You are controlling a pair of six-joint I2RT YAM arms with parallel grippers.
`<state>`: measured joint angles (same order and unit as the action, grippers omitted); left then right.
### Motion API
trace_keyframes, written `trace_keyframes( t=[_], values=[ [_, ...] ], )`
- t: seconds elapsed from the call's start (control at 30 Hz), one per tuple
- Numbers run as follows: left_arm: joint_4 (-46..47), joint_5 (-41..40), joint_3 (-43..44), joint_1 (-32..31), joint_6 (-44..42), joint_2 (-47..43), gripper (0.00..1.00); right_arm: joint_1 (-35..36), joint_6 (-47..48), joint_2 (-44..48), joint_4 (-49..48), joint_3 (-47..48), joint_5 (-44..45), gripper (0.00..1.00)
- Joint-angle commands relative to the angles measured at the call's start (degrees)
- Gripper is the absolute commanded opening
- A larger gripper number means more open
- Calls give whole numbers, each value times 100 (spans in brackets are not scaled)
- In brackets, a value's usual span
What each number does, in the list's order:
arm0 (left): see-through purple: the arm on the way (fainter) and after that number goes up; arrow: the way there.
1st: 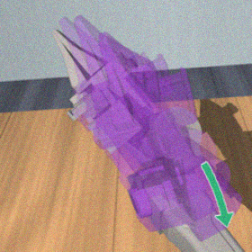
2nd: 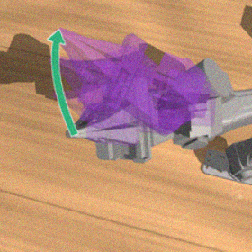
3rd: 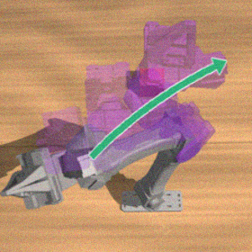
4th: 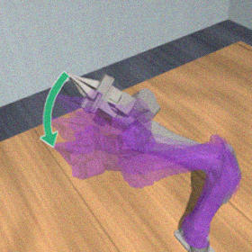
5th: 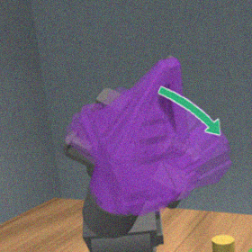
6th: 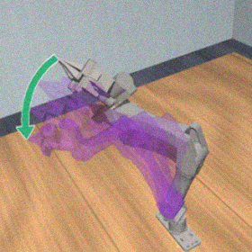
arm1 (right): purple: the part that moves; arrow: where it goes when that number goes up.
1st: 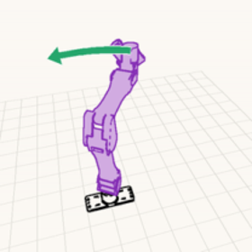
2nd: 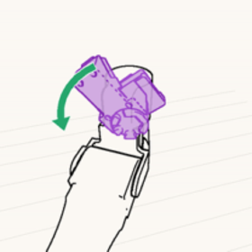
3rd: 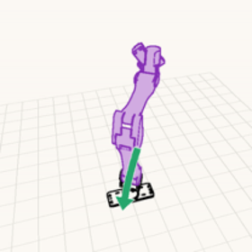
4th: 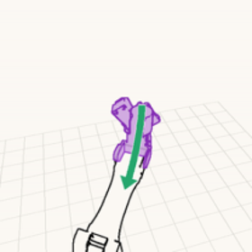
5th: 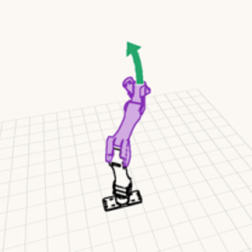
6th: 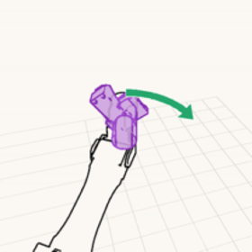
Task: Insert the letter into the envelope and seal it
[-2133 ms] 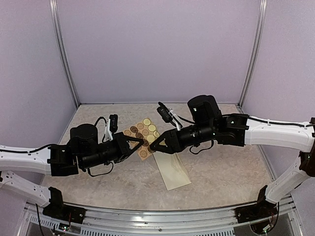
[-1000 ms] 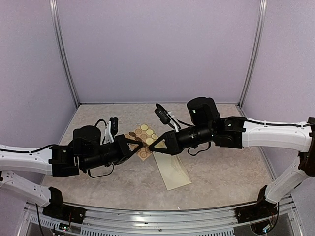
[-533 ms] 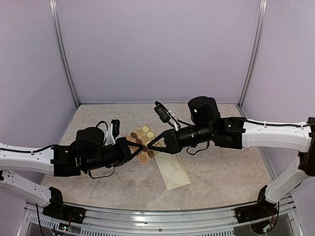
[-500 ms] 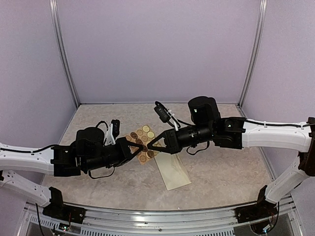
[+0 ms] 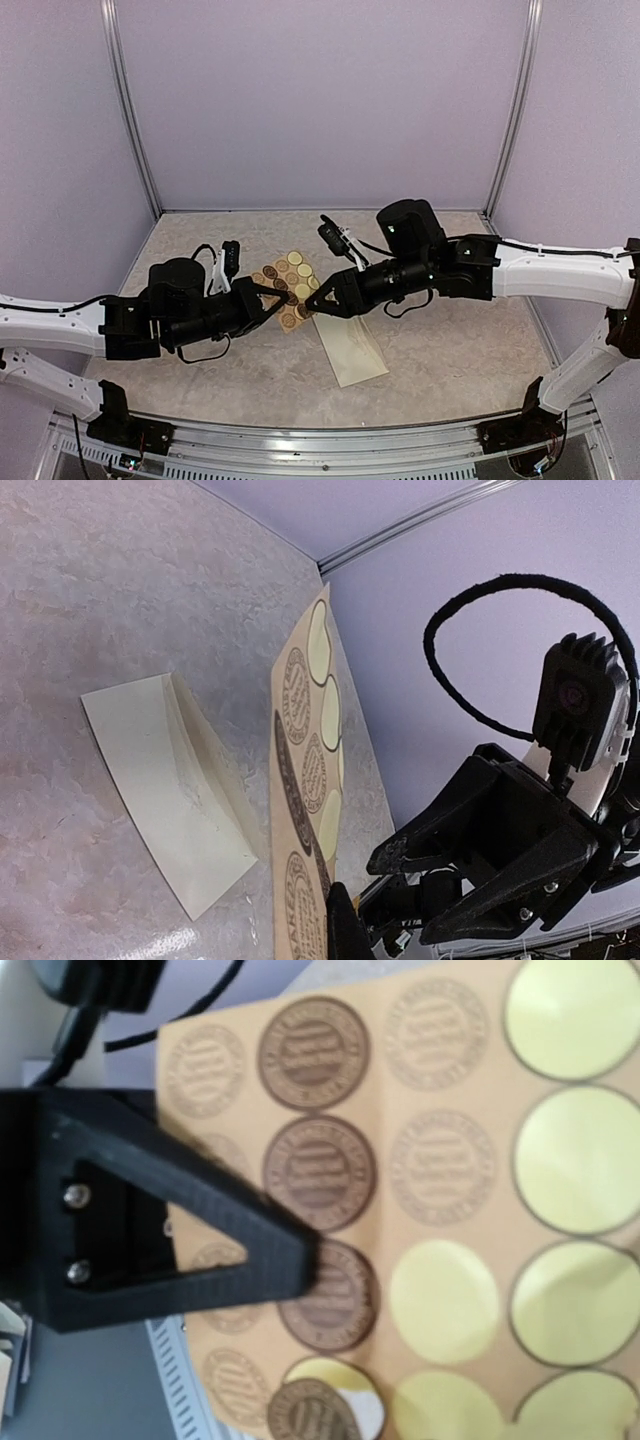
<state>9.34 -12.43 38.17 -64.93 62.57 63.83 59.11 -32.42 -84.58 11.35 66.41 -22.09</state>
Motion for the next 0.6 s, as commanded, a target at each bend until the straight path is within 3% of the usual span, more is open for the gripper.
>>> trace_keyframes(
  t=[0.0,0.1,0.3,0.57],
  values=[
    [-24,-46,33,14,6,-67,0,94,122,-37,247,201,274,46],
    [-255,-150,80,19,159,-6,0,153,181,-29,447,350,698,51],
    [-398,-149,102,83,300,71,0,463,375,-270,1029,807,1389,41],
    [-304,-55,129,99,274,127,0,691,452,-789,1255,1255,1588,37]
  ],
)
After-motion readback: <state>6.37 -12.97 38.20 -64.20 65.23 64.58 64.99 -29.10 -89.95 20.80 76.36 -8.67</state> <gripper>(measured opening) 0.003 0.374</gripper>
